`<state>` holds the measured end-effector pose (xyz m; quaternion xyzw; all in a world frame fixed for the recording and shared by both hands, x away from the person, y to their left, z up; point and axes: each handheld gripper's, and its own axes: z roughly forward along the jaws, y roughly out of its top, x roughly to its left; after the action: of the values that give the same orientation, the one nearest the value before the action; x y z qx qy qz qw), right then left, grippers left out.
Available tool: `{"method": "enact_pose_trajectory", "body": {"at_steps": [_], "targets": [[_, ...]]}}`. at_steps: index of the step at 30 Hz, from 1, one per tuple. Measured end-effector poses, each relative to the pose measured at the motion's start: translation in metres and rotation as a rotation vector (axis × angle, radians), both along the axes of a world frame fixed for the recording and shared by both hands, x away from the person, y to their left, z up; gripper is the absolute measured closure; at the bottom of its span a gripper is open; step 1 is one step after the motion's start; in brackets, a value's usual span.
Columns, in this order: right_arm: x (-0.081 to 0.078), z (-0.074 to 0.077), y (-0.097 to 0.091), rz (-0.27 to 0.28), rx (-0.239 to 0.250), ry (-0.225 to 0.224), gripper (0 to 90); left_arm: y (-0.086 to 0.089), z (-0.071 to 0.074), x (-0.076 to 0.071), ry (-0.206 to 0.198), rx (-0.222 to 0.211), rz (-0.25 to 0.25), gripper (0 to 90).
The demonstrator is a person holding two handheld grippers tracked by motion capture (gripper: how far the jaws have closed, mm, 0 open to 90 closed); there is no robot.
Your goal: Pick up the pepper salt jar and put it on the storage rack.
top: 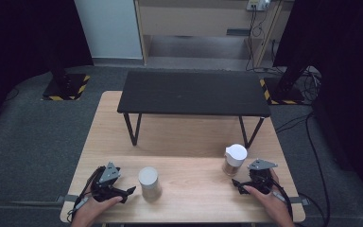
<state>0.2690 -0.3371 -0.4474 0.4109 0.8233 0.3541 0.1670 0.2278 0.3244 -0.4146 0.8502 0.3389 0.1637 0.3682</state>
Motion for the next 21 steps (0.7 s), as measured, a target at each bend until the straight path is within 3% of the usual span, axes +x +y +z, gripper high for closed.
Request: {"method": "enact_pose_trajectory", "body": {"at_steps": [13,21], "targets": [[0.0002,0.0000,-0.0003,0.001,0.000,0.001,1.4,0.0058,0.0022,-0.0001,-0.014,-0.062,-0.126,2.7],[0.0002,0.0000,-0.0003,0.001,0.001,0.001,1.4,0.0023,0.0044,-0.0021,-0.048,-0.098,-0.183,1.2]]}}
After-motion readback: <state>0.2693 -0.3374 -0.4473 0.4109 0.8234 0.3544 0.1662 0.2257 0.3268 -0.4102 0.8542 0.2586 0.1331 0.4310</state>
